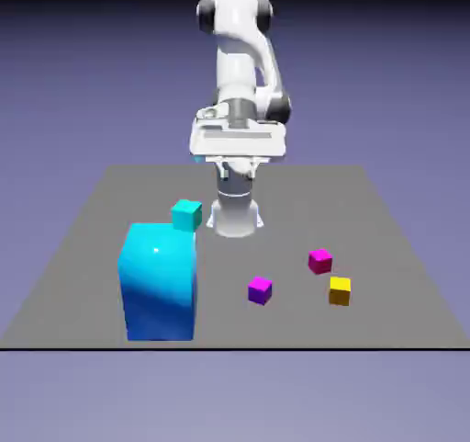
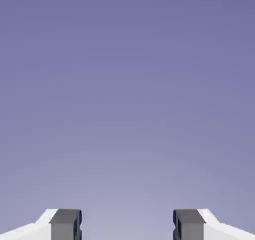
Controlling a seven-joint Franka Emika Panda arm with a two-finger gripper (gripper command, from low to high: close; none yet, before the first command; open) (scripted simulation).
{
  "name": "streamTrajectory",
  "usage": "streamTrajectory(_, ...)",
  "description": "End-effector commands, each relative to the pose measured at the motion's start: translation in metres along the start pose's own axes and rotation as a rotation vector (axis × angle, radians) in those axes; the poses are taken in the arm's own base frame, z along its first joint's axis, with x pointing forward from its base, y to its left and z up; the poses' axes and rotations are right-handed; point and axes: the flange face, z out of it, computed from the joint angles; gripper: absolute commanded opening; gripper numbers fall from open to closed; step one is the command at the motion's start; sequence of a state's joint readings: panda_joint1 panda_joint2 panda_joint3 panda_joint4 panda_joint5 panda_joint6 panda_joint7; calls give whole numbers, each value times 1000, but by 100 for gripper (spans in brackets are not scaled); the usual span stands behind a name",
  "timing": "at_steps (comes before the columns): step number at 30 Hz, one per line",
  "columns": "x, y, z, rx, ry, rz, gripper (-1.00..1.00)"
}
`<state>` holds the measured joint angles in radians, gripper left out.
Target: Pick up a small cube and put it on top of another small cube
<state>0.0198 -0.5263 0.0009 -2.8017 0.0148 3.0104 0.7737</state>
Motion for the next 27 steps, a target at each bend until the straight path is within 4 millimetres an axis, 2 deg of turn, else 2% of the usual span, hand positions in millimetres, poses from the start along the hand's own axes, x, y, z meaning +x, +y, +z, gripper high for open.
streamTrajectory(1,-6,3,14,-33,-40,34,0)
streamTrajectory(8,-58,31,101,-298,-291,262,0)
streamTrajectory(14,-117,67,160,-573,-455,443,0)
streamTrajectory(17,-149,88,184,-725,-517,527,0)
streamTrajectory(19,-152,90,186,-740,-523,534,0)
streamTrajectory(25,-191,122,230,-741,-522,534,0)
streamTrajectory(26,-192,123,232,-742,-522,534,0)
streamTrajectory(27,-192,123,232,-742,-522,534,-100)
